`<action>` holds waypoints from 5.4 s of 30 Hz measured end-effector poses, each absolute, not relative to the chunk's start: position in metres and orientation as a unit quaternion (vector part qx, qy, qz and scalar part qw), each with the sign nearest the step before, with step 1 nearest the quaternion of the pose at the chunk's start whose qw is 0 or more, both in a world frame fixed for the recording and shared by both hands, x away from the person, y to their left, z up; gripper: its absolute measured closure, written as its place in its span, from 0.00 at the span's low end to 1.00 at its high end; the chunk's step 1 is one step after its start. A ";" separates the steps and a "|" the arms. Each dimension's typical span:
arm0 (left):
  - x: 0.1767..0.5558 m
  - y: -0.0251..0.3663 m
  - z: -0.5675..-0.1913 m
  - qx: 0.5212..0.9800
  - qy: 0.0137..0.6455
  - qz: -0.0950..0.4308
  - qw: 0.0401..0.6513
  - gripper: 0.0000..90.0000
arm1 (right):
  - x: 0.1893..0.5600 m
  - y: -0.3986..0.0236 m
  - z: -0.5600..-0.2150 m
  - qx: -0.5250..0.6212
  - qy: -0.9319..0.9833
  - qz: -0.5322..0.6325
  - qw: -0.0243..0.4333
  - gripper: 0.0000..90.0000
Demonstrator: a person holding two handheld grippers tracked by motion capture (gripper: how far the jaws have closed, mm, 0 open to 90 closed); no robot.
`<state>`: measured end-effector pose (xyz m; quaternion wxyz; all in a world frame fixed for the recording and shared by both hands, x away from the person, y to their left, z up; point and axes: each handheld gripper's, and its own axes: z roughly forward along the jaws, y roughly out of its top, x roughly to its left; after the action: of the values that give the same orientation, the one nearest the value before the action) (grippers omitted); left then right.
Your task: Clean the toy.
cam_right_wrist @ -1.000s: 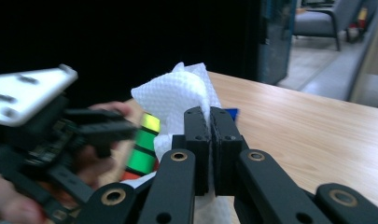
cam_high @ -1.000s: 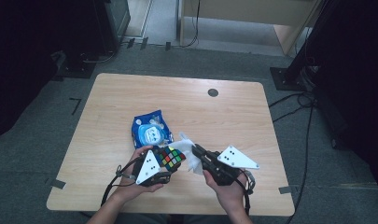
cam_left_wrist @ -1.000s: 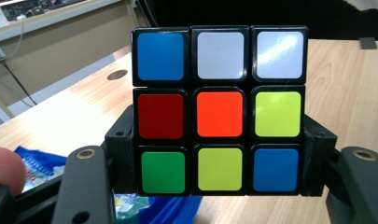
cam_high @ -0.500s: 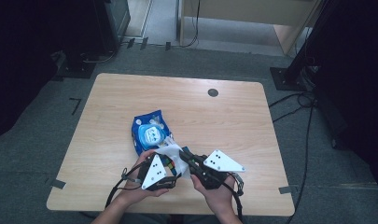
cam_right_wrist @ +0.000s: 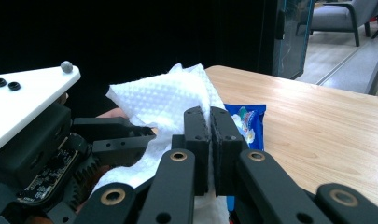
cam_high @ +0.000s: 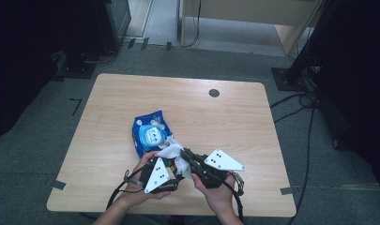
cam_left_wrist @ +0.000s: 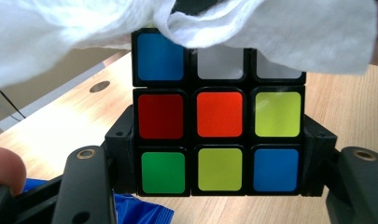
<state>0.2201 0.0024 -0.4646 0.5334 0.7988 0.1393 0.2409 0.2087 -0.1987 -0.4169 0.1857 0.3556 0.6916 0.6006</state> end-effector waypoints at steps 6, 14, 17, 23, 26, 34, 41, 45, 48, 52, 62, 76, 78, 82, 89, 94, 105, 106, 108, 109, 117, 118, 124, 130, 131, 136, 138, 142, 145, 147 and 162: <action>0.219 0.002 -0.464 0.800 0.138 0.242 0.531 0.38 | 0.207 -0.197 -0.416 0.351 0.690 0.605 0.189 0.98; 0.218 0.003 -0.460 0.797 0.139 0.245 0.535 0.38 | 0.211 -0.202 -0.418 0.361 0.684 0.603 0.193 0.98; 0.218 0.003 -0.460 0.795 0.142 0.245 0.536 0.38 | 0.212 -0.204 -0.420 0.366 0.683 0.601 0.195 0.98; 0.218 0.005 -0.457 0.791 0.143 0.245 0.542 0.38 | 0.217 -0.209 -0.424 0.376 0.682 0.594 0.204 0.98; 0.218 0.005 -0.457 0.791 0.143 0.245 0.542 0.38 | 0.218 -0.210 -0.426 0.380 0.682 0.592 0.201 0.98; 0.218 0.006 -0.457 0.792 0.137 0.245 0.542 0.38 | 0.221 -0.213 -0.431 0.391 0.681 0.586 0.199 0.98; 0.218 0.008 -0.454 0.788 0.136 0.247 0.548 0.38 | 0.225 -0.218 -0.436 0.403 0.679 0.580 0.199 0.97; 0.219 0.012 -0.451 0.781 0.142 0.251 0.554 0.38 | 0.226 -0.219 -0.440 0.405 0.684 0.573 0.199 0.97; 0.220 0.014 -0.450 0.779 0.145 0.253 0.555 0.38 | 0.225 -0.218 -0.441 0.404 0.686 0.571 0.197 0.97; 0.224 0.019 -0.450 0.776 0.154 0.255 0.556 0.38 | 0.223 -0.216 -0.440 0.400 0.689 0.571 0.199 0.97; 0.226 0.020 -0.452 0.780 0.157 0.266 0.544 0.38 | 0.212 -0.210 -0.432 0.381 0.691 0.576 0.214 0.97; 0.224 0.014 -0.456 0.785 0.153 0.260 0.541 0.38 | 0.195 -0.198 -0.412 0.339 0.680 0.624 0.180 0.97; 0.223 0.013 -0.456 0.786 0.152 0.259 0.540 0.38 | 0.191 -0.198 -0.406 0.325 0.676 0.632 0.193 0.97; 0.221 0.011 -0.456 0.786 0.145 0.257 0.543 0.38 | 0.188 -0.205 -0.393 0.325 0.659 0.644 0.214 0.97; 0.215 0.006 -0.453 0.786 0.129 0.256 0.548 0.38 | 0.194 -0.204 -0.401 0.331 0.668 0.632 0.213 0.97; 0.215 0.007 -0.452 0.783 0.130 0.256 0.552 0.38 | 0.198 -0.204 -0.408 0.336 0.675 0.622 0.212 0.97; 0.214 0.010 -0.449 0.778 0.129 0.264 0.555 0.38 | 0.206 -0.207 -0.417 0.353 0.674 0.614 0.210 0.97; 0.214 0.010 -0.449 0.778 0.129 0.264 0.555 0.38 | 0.206 -0.207 -0.417 0.353 0.674 0.614 0.210 0.97; 0.214 0.010 -0.448 0.777 0.128 0.264 0.556 0.38 | 0.208 -0.209 -0.419 0.358 0.675 0.610 0.210 0.97; 0.214 0.011 -0.448 0.778 0.129 0.266 0.555 0.38 | 0.209 -0.211 -0.421 0.362 0.674 0.609 0.209 0.97; 0.217 0.016 -0.445 0.773 0.136 0.273 0.557 0.38 | 0.214 -0.216 -0.429 0.378 0.676 0.596 0.212 0.97; 0.218 0.017 -0.445 0.772 0.139 0.274 0.556 0.38 | 0.215 -0.216 -0.429 0.379 0.676 0.595 0.212 0.97; 0.223 0.022 -0.445 0.770 0.158 0.283 0.550 0.38 | 0.212 -0.211 -0.429 0.375 0.679 0.595 0.209 0.97; 0.224 0.021 -0.447 0.771 0.162 0.285 0.546 0.38 | 0.208 -0.208 -0.426 0.377 0.676 0.599 0.204 0.97; 0.224 0.021 -0.448 0.771 0.163 0.285 0.545 0.38 | 0.206 -0.207 -0.424 0.374 0.675 0.605 0.198 0.97; 0.226 0.019 -0.451 0.775 0.167 0.279 0.542 0.38 | 0.199 -0.200 -0.419 0.362 0.675 0.611 0.199 0.97; 0.226 0.017 -0.453 0.779 0.167 0.277 0.537 0.38 | 0.197 -0.199 -0.417 0.359 0.671 0.619 0.194 0.97; 0.226 0.013 -0.455 0.784 0.164 0.276 0.532 0.38 | 0.191 -0.190 -0.412 0.327 0.687 0.621 0.188 0.97; 0.226 0.015 -0.455 0.784 0.162 0.280 0.530 0.38 | 0.191 -0.195 -0.405 0.333 0.677 0.622 0.210 0.97; 0.227 0.018 -0.455 0.783 0.165 0.281 0.529 0.38 | 0.196 -0.208 -0.401 0.352 0.662 0.623 0.222 0.97; 0.233 0.025 -0.459 0.784 0.175 0.280 0.526 0.38 | 0.242 -0.260 -0.456 0.458 0.657 0.539 0.262 0.95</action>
<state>0.2331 0.0252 -0.4594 0.5262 0.7839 0.1747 0.2796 0.2424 -0.2603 -0.4559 0.2617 0.4584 0.6566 0.5387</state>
